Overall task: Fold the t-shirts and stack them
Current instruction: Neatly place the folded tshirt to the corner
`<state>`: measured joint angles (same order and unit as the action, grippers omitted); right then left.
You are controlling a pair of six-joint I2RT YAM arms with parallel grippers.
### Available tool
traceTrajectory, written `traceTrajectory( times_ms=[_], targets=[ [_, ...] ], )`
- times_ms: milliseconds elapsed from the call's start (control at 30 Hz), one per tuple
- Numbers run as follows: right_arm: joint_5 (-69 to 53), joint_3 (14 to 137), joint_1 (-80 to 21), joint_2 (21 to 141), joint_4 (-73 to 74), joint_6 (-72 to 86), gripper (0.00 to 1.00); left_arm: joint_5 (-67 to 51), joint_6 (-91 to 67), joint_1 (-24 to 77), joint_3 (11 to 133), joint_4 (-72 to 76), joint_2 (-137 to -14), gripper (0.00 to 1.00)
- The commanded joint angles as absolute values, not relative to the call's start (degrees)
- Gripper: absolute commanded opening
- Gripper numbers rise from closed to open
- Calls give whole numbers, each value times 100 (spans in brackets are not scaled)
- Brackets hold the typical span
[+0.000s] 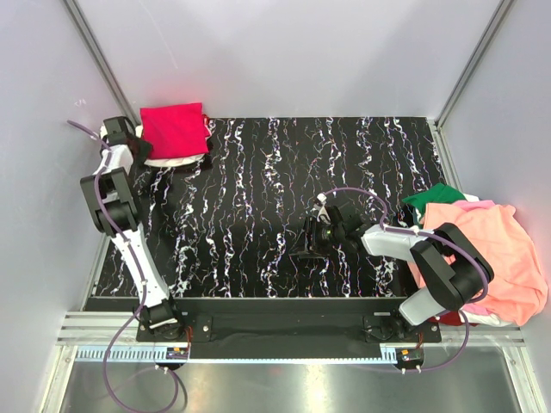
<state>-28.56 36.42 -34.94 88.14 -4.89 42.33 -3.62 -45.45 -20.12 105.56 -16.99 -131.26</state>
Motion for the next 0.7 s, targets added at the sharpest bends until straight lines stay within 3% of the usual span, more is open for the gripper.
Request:
traceTrajectory(
  times_ms=[0, 133, 667],
  targets=[
    [-2883, 3683, -3524, 8666, -650, 4192, 53, -518, -4561, -1995, 11003, -1608, -13359, 28],
    [-2883, 3691, -3524, 8657, -642, 4192, 52, -501, -4474, -1986, 11302, -1757, -13421, 0],
    [-2900, 3691, -3524, 8657, -633, 4175, 53, -281, -3744, -2267, 12674, -2610, -13667, 0]
  ],
)
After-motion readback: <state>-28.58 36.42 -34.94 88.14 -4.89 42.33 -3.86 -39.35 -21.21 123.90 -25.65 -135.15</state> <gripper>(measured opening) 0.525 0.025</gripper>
